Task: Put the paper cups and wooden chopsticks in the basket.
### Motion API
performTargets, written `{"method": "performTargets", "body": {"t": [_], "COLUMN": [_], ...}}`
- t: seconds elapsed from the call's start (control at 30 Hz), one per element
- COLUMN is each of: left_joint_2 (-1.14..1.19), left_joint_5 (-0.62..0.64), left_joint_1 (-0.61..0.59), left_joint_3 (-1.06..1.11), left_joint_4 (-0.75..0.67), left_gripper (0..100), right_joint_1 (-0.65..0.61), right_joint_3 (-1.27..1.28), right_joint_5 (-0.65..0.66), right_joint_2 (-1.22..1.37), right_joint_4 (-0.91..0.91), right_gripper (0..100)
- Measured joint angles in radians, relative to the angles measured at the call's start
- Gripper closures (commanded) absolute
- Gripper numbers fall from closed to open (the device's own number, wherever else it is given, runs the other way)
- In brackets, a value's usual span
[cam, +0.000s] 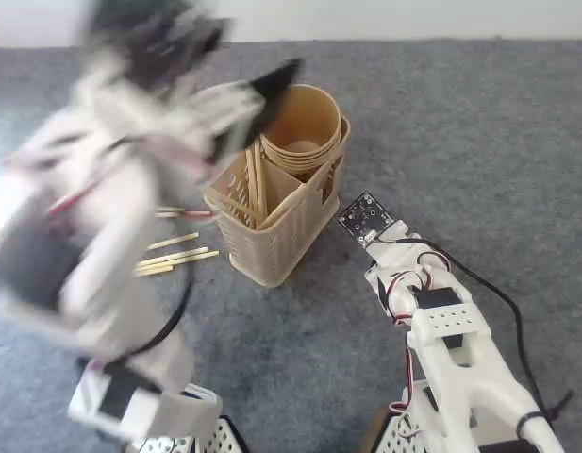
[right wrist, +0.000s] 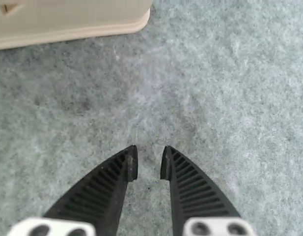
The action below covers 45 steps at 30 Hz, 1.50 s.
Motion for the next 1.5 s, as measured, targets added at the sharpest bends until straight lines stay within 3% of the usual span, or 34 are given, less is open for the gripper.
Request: {"method": "performTargets", "body": {"t": [0.17,0.43,0.6,0.73,0.93,1.03,1.13,1.27,1.5], "left_joint_2": [-0.173,-0.255,-0.264,-0.292,-0.307,-0.307,-0.307,-0.307,-0.308], "left_joint_5": [-0.094,-0.416,-0.592,-0.624,-0.618,-0.605,-0.537,-0.385,-0.091], "left_joint_1": [-0.224,-0.618,-0.819,-0.968,-1.28,-1.455,-1.616,-1.735,-1.861], "left_joint_3": [0.269,0.916,1.221,1.361,1.576,1.715,1.875,2.038,2.165], "left_joint_4": [0.0,-0.08,-0.219,-0.298,-0.496,-0.651,-0.83,-1.019,-1.096], "left_gripper": [77,77,77,77,77,77,77,77,77], "right_joint_1": [0.04,0.104,-0.077,-0.292,-0.618,-0.717,-0.763,-0.804,-0.813], "right_joint_3": [-0.049,-0.477,-0.764,-0.901,-0.982,-1.011,-1.028,-1.053,-1.066], "right_joint_5": [0.0,-0.057,0.025,0.114,0.146,0.146,0.152,0.221,0.358], "right_joint_2": [-0.058,-0.318,-0.368,-0.347,-0.212,-0.1,0.034,0.226,0.595], "right_joint_4": [0.08,0.557,0.818,0.95,0.974,0.939,0.864,0.769,0.545], "right_gripper": [90.5,90.4,90.5,90.8,90.6,90.5,90.4,90.4,90.4]}}
